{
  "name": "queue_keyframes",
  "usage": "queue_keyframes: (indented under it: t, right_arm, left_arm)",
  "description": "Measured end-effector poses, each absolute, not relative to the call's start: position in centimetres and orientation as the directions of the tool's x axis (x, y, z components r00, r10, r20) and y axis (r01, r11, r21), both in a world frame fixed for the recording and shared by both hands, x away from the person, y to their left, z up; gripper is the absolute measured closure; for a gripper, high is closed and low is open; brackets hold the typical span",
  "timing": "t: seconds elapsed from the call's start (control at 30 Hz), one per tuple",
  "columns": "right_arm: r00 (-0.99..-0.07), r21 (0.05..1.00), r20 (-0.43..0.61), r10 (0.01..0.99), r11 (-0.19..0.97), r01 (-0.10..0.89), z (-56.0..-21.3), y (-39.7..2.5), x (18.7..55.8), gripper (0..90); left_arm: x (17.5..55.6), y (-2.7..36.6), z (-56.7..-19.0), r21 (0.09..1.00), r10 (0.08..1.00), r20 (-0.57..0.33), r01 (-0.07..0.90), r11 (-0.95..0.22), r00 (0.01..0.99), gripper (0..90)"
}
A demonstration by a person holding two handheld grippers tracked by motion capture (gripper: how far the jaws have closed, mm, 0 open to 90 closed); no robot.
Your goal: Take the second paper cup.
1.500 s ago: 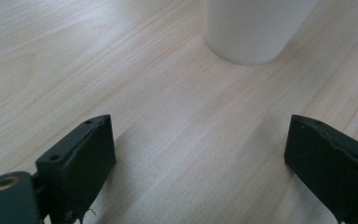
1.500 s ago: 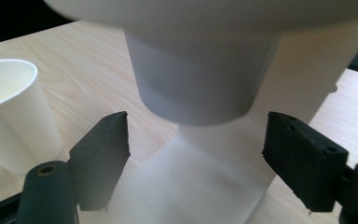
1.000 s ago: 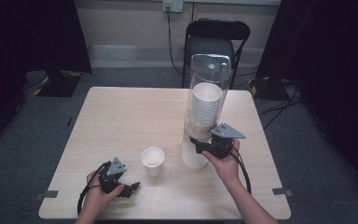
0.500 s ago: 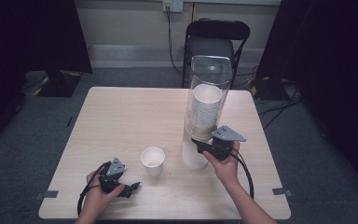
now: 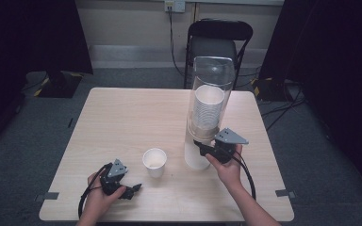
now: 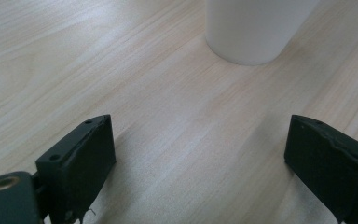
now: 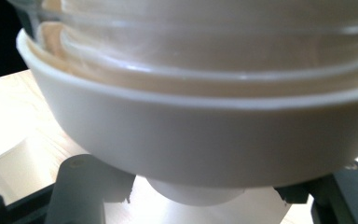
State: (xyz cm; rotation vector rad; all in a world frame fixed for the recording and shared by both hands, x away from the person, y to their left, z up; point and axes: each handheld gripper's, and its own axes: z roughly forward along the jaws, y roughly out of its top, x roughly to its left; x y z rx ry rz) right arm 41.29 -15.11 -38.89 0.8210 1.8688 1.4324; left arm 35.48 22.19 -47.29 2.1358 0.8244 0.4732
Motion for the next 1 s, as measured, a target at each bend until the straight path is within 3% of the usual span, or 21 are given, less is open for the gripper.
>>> queue_keyframes:
  t: [0.07,0.1,0.13,0.23,0.27,0.37,0.57,1.0]
  right_arm:
    - [-0.603,0.959,-0.111,0.790,0.244,0.143,-39.6,-15.2,41.4,36.3]
    - [-0.615,0.929,-0.107,0.781,0.299,0.219,-41.4,-15.3,41.7,37.1]
    - [-0.615,0.929,-0.107,0.781,0.299,0.219,-41.4,-15.3,41.7,37.1]
    - [-0.598,0.877,-0.088,0.797,0.347,0.333,-45.5,-16.3,41.9,36.8]
    - [-0.607,0.886,-0.140,0.782,0.373,0.277,-43.8,-16.6,41.7,36.6]
    - [-0.624,0.880,-0.139,0.769,0.385,0.278,-43.1,-16.7,41.8,36.5]
    - [-0.649,0.852,-0.132,0.749,0.420,0.312,-44.3,-18.1,41.7,36.2]
    - [-0.592,0.838,-0.133,0.795,0.409,0.361,-44.7,-21.9,41.5,35.4]
  left_arm:
    - [35.5,22.2,-47.3,0.779,0.692,0.059,0.400,-0.483,0.720,8.1]
    - [35.5,22.2,-47.3,0.778,0.692,0.059,0.401,-0.483,0.719,8.1]
    - [35.5,22.2,-47.3,0.778,0.692,0.059,0.401,-0.483,0.719,8.1]
    - [35.5,22.1,-47.3,0.782,0.695,0.054,0.402,-0.477,0.717,8.0]
    - [35.5,22.2,-47.3,0.780,0.690,0.052,0.402,-0.479,0.721,7.6]
    - [35.5,22.2,-47.3,0.780,0.691,0.052,0.402,-0.479,0.721,7.6]
    - [35.5,22.1,-47.3,0.780,0.694,0.054,0.403,-0.478,0.718,7.7]
    - [35.5,22.1,-47.3,0.781,0.694,0.054,0.403,-0.477,0.718,7.7]
